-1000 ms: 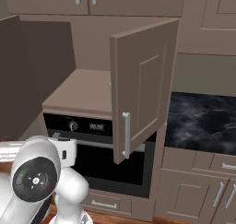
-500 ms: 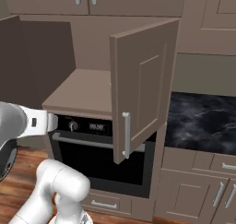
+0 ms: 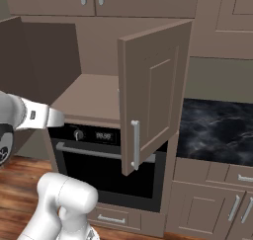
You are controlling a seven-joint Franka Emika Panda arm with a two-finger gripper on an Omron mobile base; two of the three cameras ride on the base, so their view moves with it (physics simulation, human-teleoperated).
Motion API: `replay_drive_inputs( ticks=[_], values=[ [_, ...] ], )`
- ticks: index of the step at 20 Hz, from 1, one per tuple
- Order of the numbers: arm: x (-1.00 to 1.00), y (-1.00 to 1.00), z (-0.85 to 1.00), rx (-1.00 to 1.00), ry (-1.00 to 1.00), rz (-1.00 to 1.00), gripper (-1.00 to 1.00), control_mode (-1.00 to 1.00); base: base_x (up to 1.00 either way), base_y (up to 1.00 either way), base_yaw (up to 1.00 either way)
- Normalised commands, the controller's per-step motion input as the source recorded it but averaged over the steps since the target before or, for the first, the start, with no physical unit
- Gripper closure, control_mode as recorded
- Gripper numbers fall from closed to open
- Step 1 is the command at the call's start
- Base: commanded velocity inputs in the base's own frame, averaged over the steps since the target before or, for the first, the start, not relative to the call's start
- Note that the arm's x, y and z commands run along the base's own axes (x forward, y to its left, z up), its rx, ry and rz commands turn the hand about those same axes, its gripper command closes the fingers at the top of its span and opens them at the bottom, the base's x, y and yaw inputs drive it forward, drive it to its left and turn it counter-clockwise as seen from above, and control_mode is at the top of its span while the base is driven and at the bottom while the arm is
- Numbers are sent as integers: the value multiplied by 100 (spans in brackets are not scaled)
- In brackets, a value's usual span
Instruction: Open the cabinet. Pick the spray and place it next to the sink. Then close the cabinet.
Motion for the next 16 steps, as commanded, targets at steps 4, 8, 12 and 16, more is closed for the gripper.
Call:
replay_drive_inputs(
  ticks=[4, 8, 12, 16],
  values=[
    [71, -2, 6, -16, 4, -27, -100, -100, 0, 0, 0],
    [60, -18, 4, -13, 0, -28, -100, -100, 0, 0, 0],
    [56, -28, 0, -10, 0, -18, -100, -100, 0, 0, 0],
    [7, -66, 0, -8, 3, -8, -100, -100, 0, 0, 0]
  ],
)
